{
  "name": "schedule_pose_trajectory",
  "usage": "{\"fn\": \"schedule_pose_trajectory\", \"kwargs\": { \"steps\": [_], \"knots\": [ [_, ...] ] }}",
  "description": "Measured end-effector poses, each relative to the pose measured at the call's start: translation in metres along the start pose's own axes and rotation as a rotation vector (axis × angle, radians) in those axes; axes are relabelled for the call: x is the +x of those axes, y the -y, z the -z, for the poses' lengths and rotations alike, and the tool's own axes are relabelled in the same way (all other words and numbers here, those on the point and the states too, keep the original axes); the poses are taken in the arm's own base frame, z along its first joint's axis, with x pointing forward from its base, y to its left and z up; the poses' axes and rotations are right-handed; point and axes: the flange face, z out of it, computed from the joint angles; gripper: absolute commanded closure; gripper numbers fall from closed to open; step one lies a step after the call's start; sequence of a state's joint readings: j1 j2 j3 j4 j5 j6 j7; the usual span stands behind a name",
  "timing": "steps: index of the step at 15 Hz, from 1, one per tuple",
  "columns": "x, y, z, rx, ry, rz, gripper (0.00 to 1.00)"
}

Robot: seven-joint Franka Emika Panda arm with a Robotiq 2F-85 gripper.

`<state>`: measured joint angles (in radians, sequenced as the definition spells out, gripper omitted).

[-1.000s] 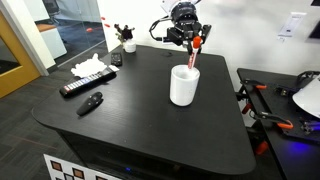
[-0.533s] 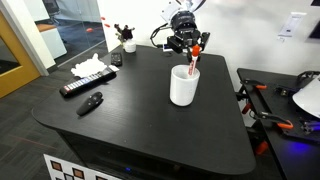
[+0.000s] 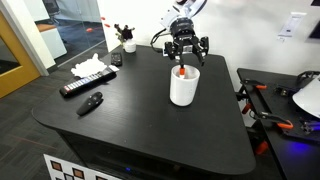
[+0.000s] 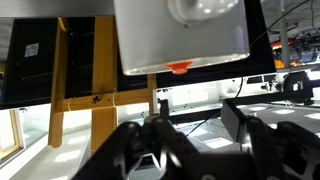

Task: Put the marker in the cup

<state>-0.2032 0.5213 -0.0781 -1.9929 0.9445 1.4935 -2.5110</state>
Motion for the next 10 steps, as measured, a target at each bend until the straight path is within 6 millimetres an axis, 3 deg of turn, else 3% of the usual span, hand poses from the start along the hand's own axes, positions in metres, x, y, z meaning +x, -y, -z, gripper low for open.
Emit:
{"fn": "schedule_pose_trajectory", "kwargs": {
  "steps": [1,2,6,10],
  "knots": [
    [0.0,-0.001,0.0,0.001,0.001,0.0,0.02],
    [0.0,-0.003,0.0,0.004,0.003,0.003,0.01],
    [0.012,-0.01,-0.006,0.04,0.032,0.027,0.0],
    [0.046,-0.014,-0.011,0.084,0.088,0.037,0.0]
  ]
}}
